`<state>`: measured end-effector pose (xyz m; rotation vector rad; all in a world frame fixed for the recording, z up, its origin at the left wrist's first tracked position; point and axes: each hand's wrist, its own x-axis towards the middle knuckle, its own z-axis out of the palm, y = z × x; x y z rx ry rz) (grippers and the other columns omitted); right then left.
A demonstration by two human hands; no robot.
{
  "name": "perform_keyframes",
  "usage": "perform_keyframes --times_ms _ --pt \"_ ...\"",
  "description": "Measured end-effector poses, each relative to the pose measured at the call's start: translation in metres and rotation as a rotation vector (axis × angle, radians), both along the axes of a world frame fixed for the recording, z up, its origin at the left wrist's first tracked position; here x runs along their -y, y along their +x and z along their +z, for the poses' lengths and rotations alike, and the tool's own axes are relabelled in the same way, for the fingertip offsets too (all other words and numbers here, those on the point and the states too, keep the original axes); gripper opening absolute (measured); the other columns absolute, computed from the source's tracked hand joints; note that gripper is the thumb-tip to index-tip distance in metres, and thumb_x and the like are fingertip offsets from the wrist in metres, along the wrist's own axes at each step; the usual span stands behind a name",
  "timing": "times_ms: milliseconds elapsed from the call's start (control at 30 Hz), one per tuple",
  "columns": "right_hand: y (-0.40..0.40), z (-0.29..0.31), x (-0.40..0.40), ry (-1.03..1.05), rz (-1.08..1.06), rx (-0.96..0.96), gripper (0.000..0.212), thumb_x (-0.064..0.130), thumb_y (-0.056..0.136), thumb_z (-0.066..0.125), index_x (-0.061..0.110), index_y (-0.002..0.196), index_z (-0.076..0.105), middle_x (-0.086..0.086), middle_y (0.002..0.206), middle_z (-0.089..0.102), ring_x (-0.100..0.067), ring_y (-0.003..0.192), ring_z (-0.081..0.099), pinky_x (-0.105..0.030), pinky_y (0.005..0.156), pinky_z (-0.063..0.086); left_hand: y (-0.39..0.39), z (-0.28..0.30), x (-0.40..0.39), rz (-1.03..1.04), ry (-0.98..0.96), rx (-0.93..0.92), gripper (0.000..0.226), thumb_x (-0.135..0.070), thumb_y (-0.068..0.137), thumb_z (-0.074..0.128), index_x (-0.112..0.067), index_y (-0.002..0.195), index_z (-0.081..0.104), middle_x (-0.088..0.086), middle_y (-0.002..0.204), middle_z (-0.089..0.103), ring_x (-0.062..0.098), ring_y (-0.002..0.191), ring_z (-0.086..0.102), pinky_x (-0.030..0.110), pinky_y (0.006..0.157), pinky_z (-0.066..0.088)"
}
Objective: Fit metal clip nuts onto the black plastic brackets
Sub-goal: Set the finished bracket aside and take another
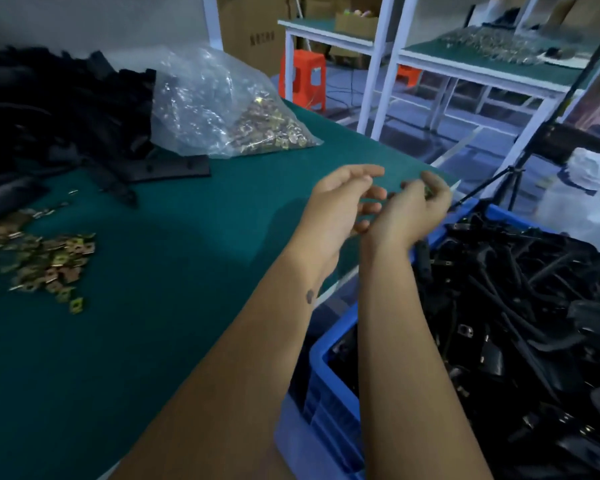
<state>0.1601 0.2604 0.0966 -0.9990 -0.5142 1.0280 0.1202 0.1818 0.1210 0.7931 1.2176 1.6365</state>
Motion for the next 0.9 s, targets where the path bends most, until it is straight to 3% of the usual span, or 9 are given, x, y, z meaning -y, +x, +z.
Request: perform_keyframes --times_ms 167,267,367,500,600,667,800,900 --pt "-0.097 0.018 0.051 0.243 0.312 0.17 0.027 -0.004 0.084 0.045 0.021 0.081 0.056 0.001 0.081 0.058 -0.024 0.078 0.054 -0.05 0.079 0.049 -0.08 0.002 0.042 0.331 0.076 0.009 0.032 -0.003 0.098 0.042 -0.019 0.09 0.067 -0.005 0.065 0.06 0.005 0.054 0.052 0.018 0.053 0.043" --pt "-0.152 0.008 0.089 0.311 0.65 0.353 0.026 0.001 0.086 0.047 0.024 0.082 0.057 0.008 0.077 0.056 -0.019 0.078 0.056 -0.044 0.078 0.052 -0.132 -0.009 0.077 0.561 0.01 -0.142 0.033 0.0 0.096 0.041 -0.02 0.086 0.066 -0.008 0.062 0.06 0.004 0.052 0.052 0.02 0.053 0.04" --pt "-0.195 -0.007 0.113 0.42 0.941 0.688 0.021 0.005 0.087 0.051 0.018 0.097 0.062 -0.001 0.098 0.061 -0.018 0.092 0.058 -0.037 0.086 0.05 -0.177 -0.023 0.118 0.758 -0.059 -0.275 0.032 0.002 0.097 0.042 -0.017 0.083 0.063 -0.002 0.069 0.06 0.001 0.054 0.053 0.015 0.053 0.042" --pt "-0.232 -0.023 0.122 0.558 0.99 1.187 0.038 0.02 0.091 0.058 0.019 0.128 0.056 -0.007 0.127 0.046 -0.027 0.117 0.046 -0.036 0.097 0.042 -0.223 -0.04 0.163 0.916 -0.151 -0.388 0.029 -0.002 0.102 0.041 -0.015 0.087 0.062 0.001 0.073 0.057 -0.003 0.053 0.051 0.012 0.053 0.042" --pt "-0.247 -0.027 0.115 0.533 0.938 1.468 0.043 0.031 0.092 0.06 0.013 0.131 0.051 -0.01 0.129 0.05 -0.033 0.12 0.043 -0.039 0.094 0.037 -0.243 -0.053 0.178 1.012 -0.188 -0.28 0.029 -0.003 0.101 0.041 -0.013 0.087 0.064 -0.001 0.067 0.058 0.002 0.052 0.051 0.017 0.053 0.046" --pt "-0.253 -0.027 0.111 0.507 0.893 1.507 0.035 0.03 0.091 0.061 0.01 0.12 0.058 -0.011 0.125 0.054 -0.034 0.118 0.044 -0.039 0.09 0.038 -0.251 -0.058 0.178 1.051 -0.169 -0.199 0.027 -0.005 0.101 0.042 -0.012 0.088 0.064 -0.005 0.061 0.059 0.004 0.051 0.053 0.021 0.054 0.049" --pt "-0.259 -0.03 0.11 0.474 0.864 1.415 0.013 0.024 0.088 0.06 0.011 0.087 0.061 -0.01 0.103 0.063 -0.032 0.101 0.052 -0.035 0.078 0.042 -0.257 -0.062 0.17 1.012 -0.233 -0.256 0.026 -0.007 0.1 0.044 -0.017 0.085 0.064 -0.013 0.051 0.059 0.001 0.047 0.051 0.023 0.053 0.047" --pt "-0.258 -0.031 0.11 0.51 0.903 1.19 0.011 0.027 0.093 0.063 0.017 0.097 0.064 -0.005 0.107 0.061 -0.02 0.089 0.053 -0.029 0.063 0.037 -0.254 -0.061 0.169 1.018 -0.216 -0.238 0.021 -0.009 0.099 0.047 -0.02 0.09 0.062 -0.01 0.064 0.061 0.005 0.056 0.054 0.025 0.056 0.049"
